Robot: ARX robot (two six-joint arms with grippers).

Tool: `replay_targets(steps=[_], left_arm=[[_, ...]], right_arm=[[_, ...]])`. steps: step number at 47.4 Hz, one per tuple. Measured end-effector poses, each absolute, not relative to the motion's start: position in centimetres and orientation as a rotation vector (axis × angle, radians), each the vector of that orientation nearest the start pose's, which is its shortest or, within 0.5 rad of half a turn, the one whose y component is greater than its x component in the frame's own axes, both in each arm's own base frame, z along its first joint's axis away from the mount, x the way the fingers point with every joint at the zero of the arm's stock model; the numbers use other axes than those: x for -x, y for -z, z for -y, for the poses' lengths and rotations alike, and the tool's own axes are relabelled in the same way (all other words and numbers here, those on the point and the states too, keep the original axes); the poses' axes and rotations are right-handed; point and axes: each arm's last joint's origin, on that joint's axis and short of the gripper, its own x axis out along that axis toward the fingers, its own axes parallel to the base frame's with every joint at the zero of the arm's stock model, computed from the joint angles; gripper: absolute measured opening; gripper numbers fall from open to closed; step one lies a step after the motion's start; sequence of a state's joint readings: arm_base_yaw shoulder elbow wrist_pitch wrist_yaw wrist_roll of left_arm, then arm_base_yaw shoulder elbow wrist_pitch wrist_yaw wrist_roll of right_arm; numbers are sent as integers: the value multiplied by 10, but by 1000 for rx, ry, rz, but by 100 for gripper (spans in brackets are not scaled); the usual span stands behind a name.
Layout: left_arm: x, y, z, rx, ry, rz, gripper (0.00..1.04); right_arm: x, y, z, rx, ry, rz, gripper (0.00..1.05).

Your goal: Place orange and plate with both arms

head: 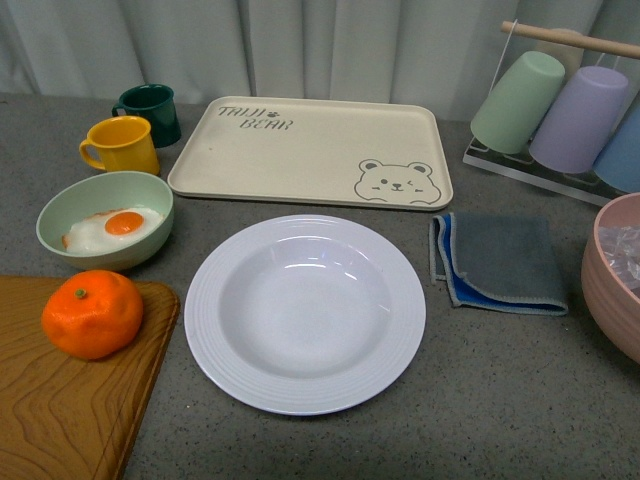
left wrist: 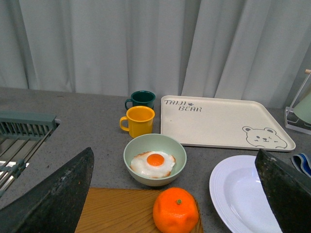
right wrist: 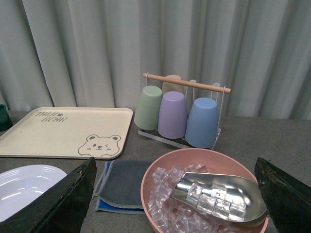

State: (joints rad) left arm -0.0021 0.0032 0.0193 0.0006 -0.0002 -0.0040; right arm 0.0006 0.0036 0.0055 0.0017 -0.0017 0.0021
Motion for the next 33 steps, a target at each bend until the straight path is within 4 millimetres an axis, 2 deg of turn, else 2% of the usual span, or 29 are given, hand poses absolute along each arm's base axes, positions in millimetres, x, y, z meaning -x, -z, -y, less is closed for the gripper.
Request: replay_targets(steps=[33], left_arm=[[-97,-170,0,4,2,17,98]], right_arm=[[-98,-165,0,-2,-2,4,95]])
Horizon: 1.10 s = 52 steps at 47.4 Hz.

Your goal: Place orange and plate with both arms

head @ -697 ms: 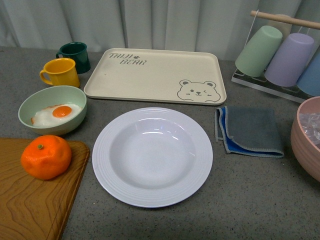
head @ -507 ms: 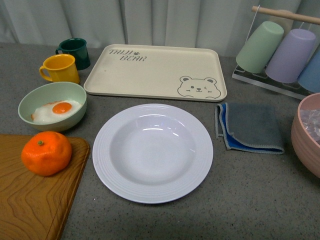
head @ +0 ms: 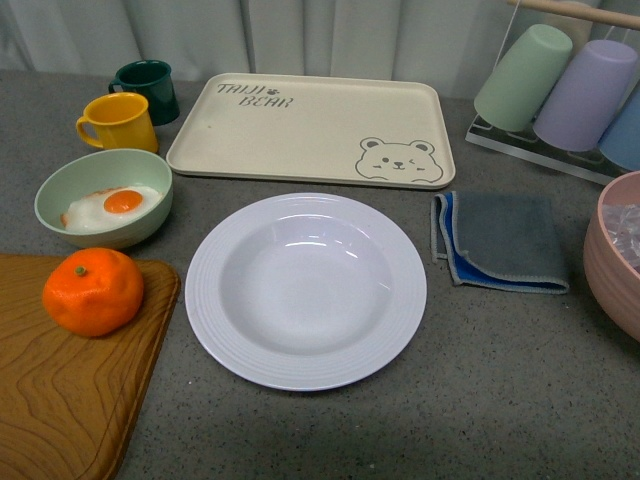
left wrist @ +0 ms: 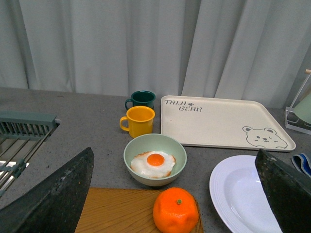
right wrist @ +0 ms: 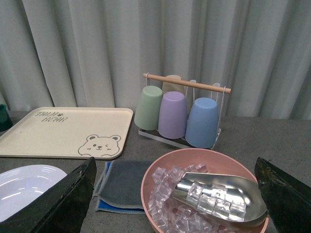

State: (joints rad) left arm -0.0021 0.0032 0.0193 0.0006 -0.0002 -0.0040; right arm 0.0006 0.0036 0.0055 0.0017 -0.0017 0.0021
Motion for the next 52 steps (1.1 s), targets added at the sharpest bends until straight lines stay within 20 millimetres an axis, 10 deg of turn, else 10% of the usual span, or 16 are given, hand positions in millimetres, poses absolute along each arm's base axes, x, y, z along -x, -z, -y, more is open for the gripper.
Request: replay_targets(steps=[52], left_arm=[[-97,-170,0,4,2,17,98]], right_arm=[[-98,-165,0,-2,-2,4,95]])
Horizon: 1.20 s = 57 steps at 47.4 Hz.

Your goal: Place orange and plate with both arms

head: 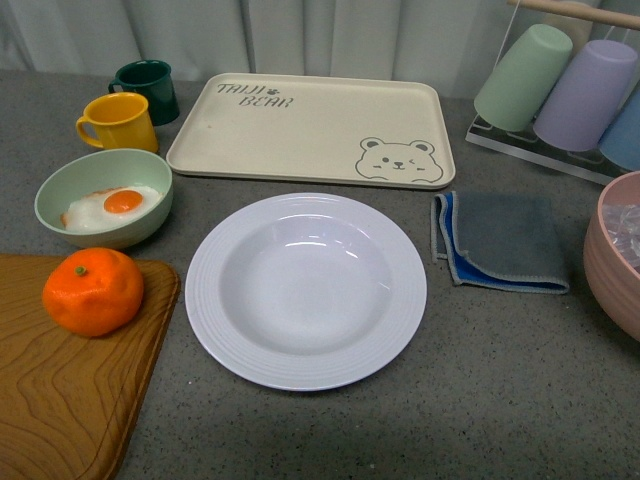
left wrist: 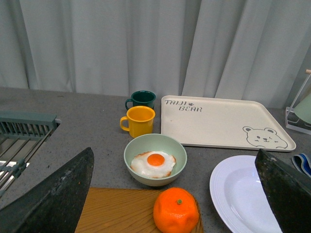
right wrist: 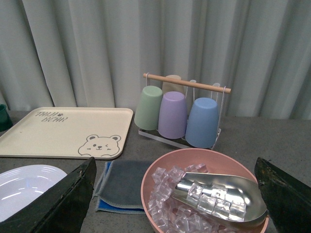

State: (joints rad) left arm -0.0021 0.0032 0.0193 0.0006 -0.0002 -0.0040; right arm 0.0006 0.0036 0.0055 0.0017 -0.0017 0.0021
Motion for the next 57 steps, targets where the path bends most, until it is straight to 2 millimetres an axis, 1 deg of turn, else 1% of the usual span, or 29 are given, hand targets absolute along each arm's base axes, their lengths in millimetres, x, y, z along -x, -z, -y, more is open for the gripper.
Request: replay_targets(steps=[55,57], left_arm=[[-97,-170,0,4,2,17,98],[-97,-169,0,12,-36,-23,98]], right_arm=[[-98,-165,0,-2,-2,4,95],[-98,-165,0,-2,-2,4,95]])
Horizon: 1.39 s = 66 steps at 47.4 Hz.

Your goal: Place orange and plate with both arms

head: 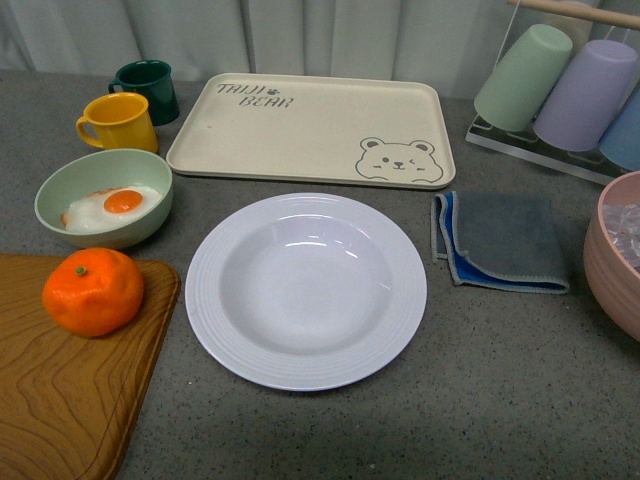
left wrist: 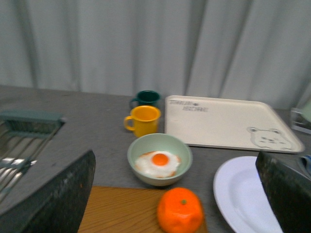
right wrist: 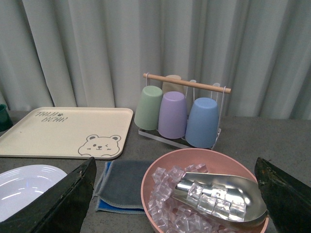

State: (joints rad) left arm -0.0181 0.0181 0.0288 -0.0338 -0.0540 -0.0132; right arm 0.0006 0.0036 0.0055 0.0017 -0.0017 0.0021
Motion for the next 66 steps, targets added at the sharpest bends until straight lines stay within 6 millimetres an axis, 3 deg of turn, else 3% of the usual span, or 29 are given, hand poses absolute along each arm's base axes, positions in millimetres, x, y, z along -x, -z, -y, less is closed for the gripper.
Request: replay_targets(steps=[4,10,20,39,53,66], left_arm=[[-100,-163,0,5,-155,-232,98],[-107,-155,2,8,-150,-353,98],[-142,-162,11,50,-83,-431,98],[-212,-132,21,94,8,-701,98],[-252,-113,23,142,12,-863,98],[-272,-104,25,150,-22,-894,98]], right_arm=[[-98,-165,0,-2,-2,4,95],[-98,-165,0,-2,-2,4,95],[-98,-165,0,-2,-2,4,95],[-98,-165,0,-2,-2,4,95],[-98,-165,0,-2,-2,4,95],[-98,-165,0,-2,-2,4,95]])
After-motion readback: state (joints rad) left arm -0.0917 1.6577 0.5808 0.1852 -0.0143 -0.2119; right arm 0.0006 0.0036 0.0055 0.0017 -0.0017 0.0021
